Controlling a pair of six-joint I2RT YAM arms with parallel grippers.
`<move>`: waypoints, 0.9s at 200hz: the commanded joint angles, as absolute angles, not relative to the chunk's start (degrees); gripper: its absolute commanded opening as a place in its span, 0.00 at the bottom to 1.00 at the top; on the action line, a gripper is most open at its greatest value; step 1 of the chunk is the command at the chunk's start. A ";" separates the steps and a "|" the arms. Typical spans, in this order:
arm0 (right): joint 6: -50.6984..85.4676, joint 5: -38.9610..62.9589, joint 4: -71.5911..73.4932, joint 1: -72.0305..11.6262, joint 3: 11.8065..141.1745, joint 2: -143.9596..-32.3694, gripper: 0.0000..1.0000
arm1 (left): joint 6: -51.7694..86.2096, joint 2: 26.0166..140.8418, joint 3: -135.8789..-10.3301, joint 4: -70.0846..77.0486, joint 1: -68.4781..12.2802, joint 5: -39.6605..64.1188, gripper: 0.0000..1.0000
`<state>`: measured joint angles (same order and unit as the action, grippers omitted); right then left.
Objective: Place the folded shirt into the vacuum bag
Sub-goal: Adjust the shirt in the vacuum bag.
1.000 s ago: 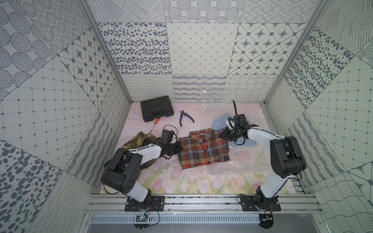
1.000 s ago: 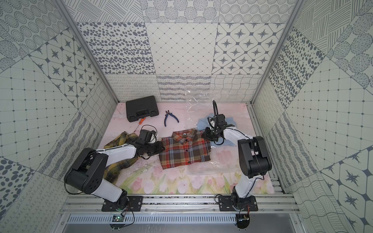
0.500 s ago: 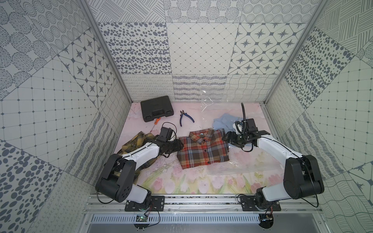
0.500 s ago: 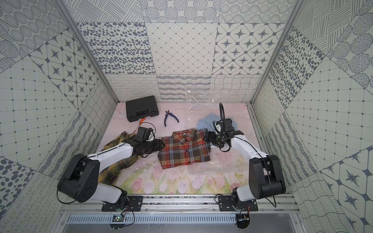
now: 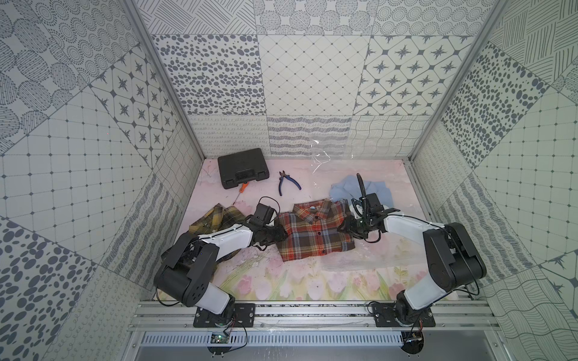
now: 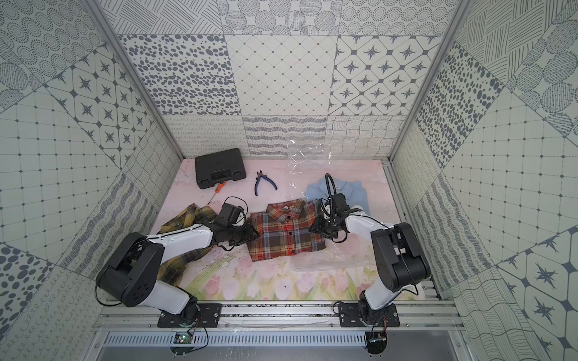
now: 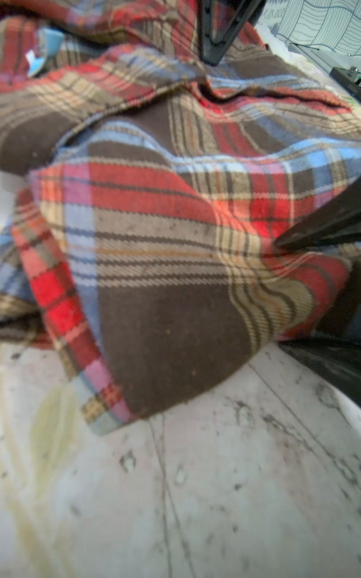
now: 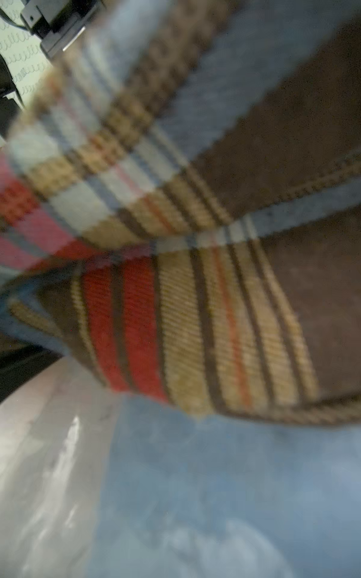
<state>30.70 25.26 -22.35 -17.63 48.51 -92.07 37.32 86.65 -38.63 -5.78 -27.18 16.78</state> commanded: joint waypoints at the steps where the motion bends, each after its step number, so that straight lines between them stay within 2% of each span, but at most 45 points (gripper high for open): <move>1: 27.57 17.05 -27.99 -19.23 54.77 -89.56 0.19 | 40.31 87.30 -36.92 -4.70 -29.54 18.47 0.43; 28: 22.47 1.01 -42.42 -26.46 65.72 -90.35 0.10 | 41.61 87.47 -36.39 -2.20 -31.46 18.19 0.36; 62: 22.10 -9.30 -51.91 -37.21 76.35 -95.87 0.07 | 42.46 89.02 -36.21 0.48 -32.41 18.68 0.27; 105: 26.97 -3.43 -48.64 -48.93 82.29 -105.32 0.07 | 42.24 88.32 -36.65 1.13 -32.99 19.27 0.24; 143: 31.22 7.04 -36.76 -50.16 78.53 -107.80 0.08 | 41.31 86.30 -36.56 -0.37 -32.94 18.40 0.26; 162: 31.90 11.26 -32.94 -49.95 76.80 -107.31 0.16 | 40.74 85.55 -36.74 -1.41 -32.35 18.53 0.29; 180: 30.83 11.82 -31.72 -49.54 75.39 -107.28 0.37 | 40.36 84.12 -37.47 -4.54 -30.95 18.41 0.41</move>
<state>29.89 4.95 -38.39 -49.41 77.67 -107.98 41.63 86.30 -36.75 0.23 -32.34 17.37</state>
